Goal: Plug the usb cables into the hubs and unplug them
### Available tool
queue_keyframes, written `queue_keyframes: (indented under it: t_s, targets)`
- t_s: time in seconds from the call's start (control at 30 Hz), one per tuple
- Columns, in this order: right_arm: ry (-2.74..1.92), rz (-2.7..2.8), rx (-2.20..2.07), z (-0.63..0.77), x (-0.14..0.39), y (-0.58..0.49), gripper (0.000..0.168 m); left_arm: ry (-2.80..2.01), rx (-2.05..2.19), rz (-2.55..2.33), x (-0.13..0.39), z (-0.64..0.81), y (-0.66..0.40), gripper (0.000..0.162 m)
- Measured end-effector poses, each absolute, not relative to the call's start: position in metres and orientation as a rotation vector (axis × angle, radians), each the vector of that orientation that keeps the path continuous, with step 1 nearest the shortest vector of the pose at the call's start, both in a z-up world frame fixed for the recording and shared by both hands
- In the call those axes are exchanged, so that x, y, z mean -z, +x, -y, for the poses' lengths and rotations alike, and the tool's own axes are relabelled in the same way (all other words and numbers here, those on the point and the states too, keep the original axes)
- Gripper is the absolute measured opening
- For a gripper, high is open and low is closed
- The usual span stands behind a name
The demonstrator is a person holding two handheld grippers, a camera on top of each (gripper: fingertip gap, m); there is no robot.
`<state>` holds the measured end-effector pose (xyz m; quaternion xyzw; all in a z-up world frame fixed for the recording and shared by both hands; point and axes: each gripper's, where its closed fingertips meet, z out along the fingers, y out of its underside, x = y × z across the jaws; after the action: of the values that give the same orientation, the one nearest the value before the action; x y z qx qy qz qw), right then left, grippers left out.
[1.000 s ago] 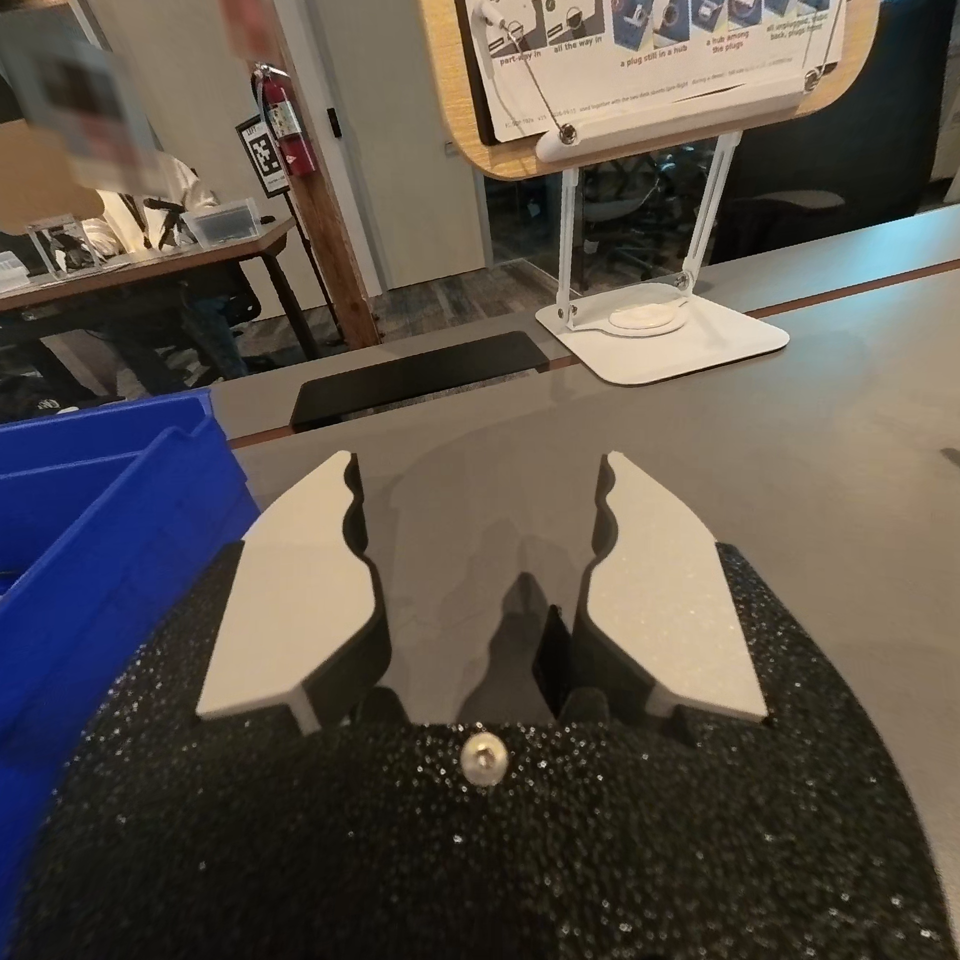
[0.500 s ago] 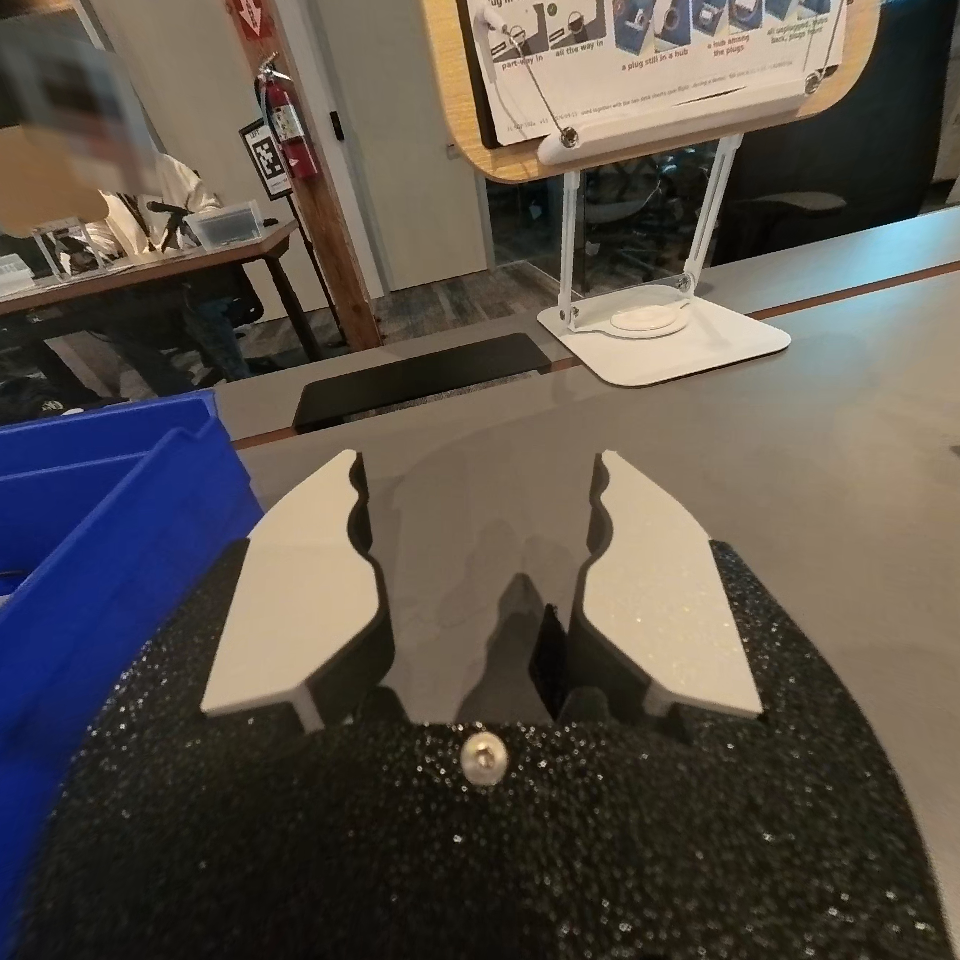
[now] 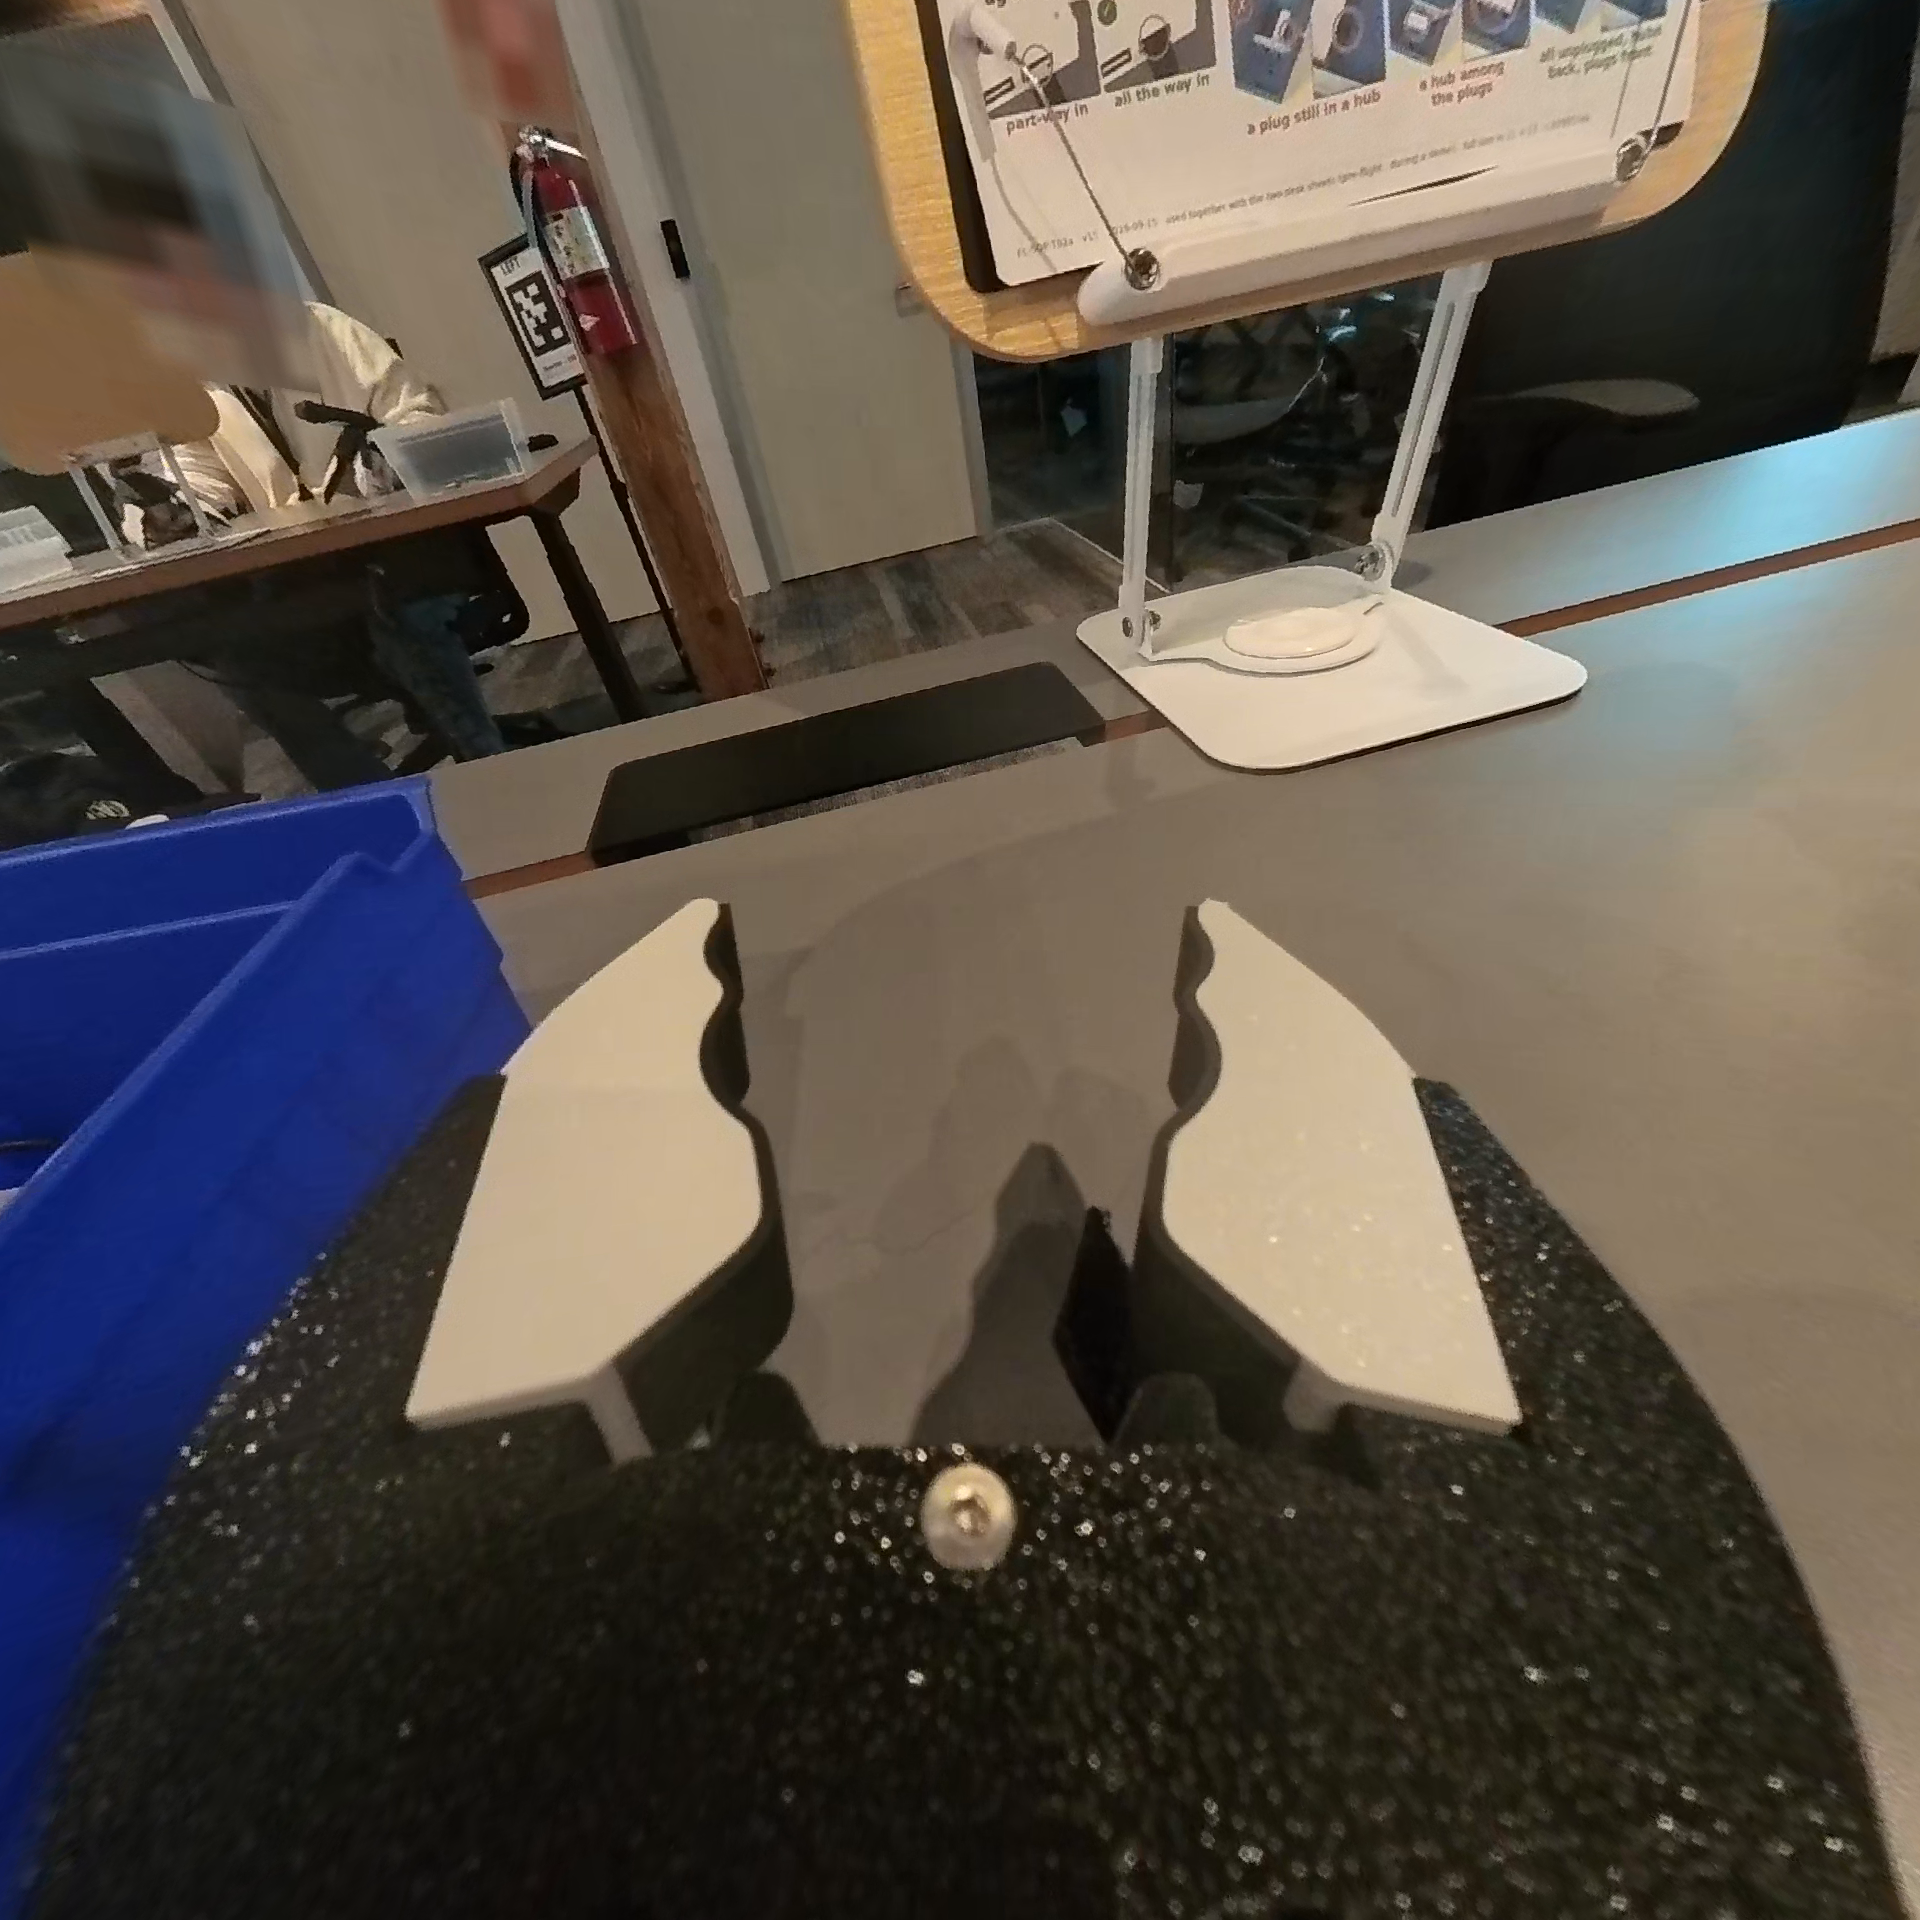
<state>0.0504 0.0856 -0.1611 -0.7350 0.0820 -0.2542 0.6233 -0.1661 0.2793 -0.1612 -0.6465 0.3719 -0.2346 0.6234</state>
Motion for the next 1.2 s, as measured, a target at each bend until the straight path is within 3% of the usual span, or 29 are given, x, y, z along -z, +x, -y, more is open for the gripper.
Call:
queue_keyframes:
  t_s: [1.2]
  targets:
    - [-1.713,-0.17,0.252,-0.094,0.164,0.032,0.0,-1.489,0.586,-0.844,0.161,-0.279,-0.167,0.076]
